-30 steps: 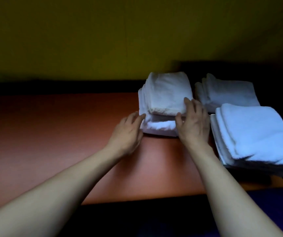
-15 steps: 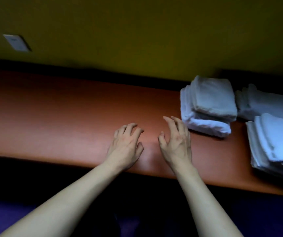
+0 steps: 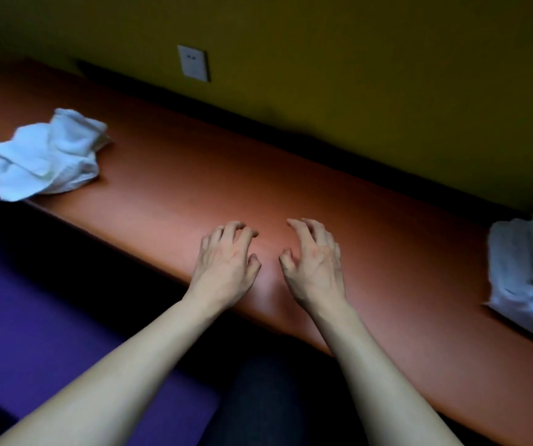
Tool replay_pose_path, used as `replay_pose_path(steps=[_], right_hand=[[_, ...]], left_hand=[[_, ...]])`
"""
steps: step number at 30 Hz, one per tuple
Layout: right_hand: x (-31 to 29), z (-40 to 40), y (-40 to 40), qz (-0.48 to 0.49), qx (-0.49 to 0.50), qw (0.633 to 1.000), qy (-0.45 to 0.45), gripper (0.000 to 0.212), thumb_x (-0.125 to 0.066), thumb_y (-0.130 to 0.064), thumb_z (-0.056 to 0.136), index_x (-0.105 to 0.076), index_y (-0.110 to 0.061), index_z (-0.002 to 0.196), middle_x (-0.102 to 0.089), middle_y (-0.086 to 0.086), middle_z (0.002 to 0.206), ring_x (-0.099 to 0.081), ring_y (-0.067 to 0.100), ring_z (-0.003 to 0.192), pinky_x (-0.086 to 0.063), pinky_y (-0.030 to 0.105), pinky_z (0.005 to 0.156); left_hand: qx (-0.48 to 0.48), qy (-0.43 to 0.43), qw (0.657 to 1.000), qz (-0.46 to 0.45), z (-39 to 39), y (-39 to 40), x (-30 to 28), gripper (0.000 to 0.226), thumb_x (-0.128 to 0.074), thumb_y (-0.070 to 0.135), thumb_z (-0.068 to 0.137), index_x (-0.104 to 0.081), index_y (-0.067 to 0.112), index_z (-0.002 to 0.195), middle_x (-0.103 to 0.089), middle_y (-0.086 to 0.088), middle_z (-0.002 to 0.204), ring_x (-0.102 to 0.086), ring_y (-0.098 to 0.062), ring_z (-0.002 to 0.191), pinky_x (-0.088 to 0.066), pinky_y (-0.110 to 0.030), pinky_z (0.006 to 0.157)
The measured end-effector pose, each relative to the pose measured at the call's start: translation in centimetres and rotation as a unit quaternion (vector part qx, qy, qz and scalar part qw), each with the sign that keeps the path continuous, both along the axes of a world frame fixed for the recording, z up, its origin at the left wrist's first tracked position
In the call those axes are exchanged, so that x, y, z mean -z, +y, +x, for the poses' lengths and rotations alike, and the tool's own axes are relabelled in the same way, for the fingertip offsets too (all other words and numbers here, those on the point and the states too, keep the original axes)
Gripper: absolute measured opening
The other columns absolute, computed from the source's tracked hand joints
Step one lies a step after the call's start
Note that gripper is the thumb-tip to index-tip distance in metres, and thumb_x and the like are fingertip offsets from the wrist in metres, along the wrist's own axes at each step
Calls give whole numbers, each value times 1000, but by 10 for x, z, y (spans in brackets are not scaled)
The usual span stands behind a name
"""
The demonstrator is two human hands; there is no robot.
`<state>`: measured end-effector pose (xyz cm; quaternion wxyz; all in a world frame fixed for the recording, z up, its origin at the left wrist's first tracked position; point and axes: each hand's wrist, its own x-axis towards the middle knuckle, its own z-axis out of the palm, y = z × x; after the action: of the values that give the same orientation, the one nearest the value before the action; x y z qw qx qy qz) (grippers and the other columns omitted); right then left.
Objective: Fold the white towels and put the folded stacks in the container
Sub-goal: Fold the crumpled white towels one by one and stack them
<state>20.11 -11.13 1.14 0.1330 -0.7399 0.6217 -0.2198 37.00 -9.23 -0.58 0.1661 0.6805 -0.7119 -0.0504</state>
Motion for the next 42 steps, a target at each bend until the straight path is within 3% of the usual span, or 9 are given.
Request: replay_pose_path(steps=[9,15,19,22,24,28,33,36,42], right_hand=[[31,141,-62,60,-108,992,37,58,-56,-27,89,-44,-25,146,-45,8,144,-42,28,131,-30,44,111],[65,172,-85,123,-162,970,133,70,-40,-61,94,-15,-40,156,-13,0,167,-9,22,153,-4,48,123],[75,165,-88,134,-176,964,146,71,-31,-64,97,-2,-42,158,3,-4,168,8,16,154,6,45,124],[74,165,-89,146,-176,962,148,71,-30,-65,97,1,-43,157,6,-6,168,11,15,154,7,45,123],[75,166,-89,147,-177,962,149,72,-29,-65,97,3,-43,157,8,-7,168,12,15,154,8,45,123],[74,166,-92,155,-180,960,148,72,-30,-65,97,4,-45,157,9,-7,168,13,14,153,9,44,123],[73,164,-93,172,-186,957,141,74,-34,-64,96,2,-44,157,9,-7,168,14,14,153,11,44,123],[68,165,-96,188,-192,953,136,76,-39,-61,96,0,-43,158,8,-6,168,13,14,153,11,44,123],[55,140,-84,207,-219,949,92,74,-53,-44,95,-18,-32,159,-9,-3,168,-6,13,154,2,35,125]], left_hand=[[-98,-31,995,8,143,-21,29,51,-41,40,81,-58,20,124,-56,-7,128,-55,-31,111,-44,-45,96],[-194,-115,974,-13,251,-66,41,63,-49,35,75,-56,15,134,-54,-19,136,-54,-41,117,-43,-49,98],[-290,-142,946,18,314,-99,30,78,-66,29,77,-37,22,150,-31,-17,157,-32,-42,141,-31,-54,108],[-356,-98,928,55,348,-120,22,87,-65,46,89,-13,33,158,-8,-13,165,-12,-41,149,-24,-59,111],[-387,-42,917,86,360,-128,22,89,-67,40,90,-9,36,157,-3,-13,165,-7,-40,150,-28,-60,110],[-356,-73,931,39,361,-129,31,51,-54,3,92,-47,19,140,-29,-19,150,-29,-43,132,-46,-56,96],[-255,-82,963,22,351,-124,41,18,-55,12,96,-55,7,113,-53,-23,121,-45,-45,110,-44,-55,82],[-187,-55,981,8,322,-109,49,16,-57,11,93,-54,11,109,-58,-22,105,-50,-43,96,-44,-55,84],[-77,6,996,-38,225,-59,49,32,-63,-4,79,-61,9,108,-62,-16,102,-52,-38,90,-51,-53,79]])
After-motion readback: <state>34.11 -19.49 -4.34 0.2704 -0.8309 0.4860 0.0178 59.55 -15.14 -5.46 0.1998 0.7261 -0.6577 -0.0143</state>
